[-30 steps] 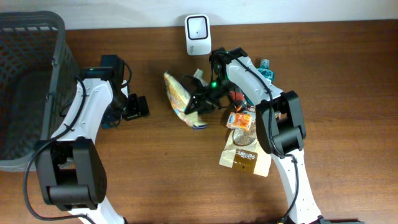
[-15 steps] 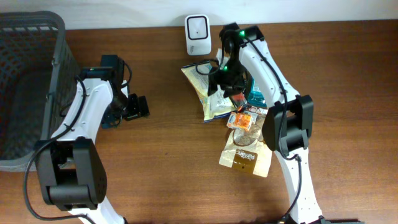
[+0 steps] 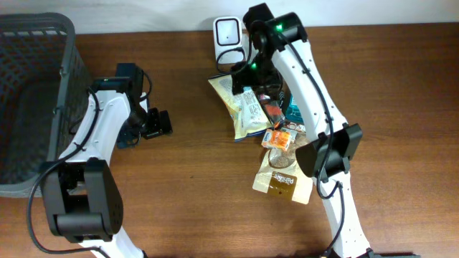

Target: Scan the item barcode

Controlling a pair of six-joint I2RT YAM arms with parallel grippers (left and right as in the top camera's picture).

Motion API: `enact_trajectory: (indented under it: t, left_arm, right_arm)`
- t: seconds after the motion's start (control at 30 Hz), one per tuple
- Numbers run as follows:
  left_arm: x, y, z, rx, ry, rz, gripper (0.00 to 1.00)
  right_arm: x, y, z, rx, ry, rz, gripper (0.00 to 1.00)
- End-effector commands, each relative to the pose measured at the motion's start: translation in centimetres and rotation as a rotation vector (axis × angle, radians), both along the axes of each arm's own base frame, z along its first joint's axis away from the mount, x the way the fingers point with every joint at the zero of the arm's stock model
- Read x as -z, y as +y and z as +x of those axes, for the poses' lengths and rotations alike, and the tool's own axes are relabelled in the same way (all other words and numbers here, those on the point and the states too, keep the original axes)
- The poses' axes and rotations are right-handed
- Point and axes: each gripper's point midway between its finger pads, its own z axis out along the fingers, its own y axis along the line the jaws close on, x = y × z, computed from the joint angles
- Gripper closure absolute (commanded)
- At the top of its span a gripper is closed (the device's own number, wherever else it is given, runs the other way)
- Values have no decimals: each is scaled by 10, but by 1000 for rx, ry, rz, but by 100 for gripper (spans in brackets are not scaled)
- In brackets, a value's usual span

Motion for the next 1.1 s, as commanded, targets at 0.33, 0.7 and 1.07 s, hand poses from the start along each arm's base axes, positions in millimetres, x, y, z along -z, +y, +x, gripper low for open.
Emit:
enact_trajectory:
  t: [0.33, 0.7, 1.07]
  left_arm:
    - [-21, -80, 15, 32, -69, -451, 1]
    - [-57, -196, 91, 349, -543, -447, 24]
    - [2, -202, 139, -68, -571, -352, 21]
  right_arm:
    - [-198, -154, -1, 369, -565, -248, 2]
    - [-195, -259, 0, 593, -523, -325, 2]
    - [-195, -266, -1, 608, -521, -329, 2]
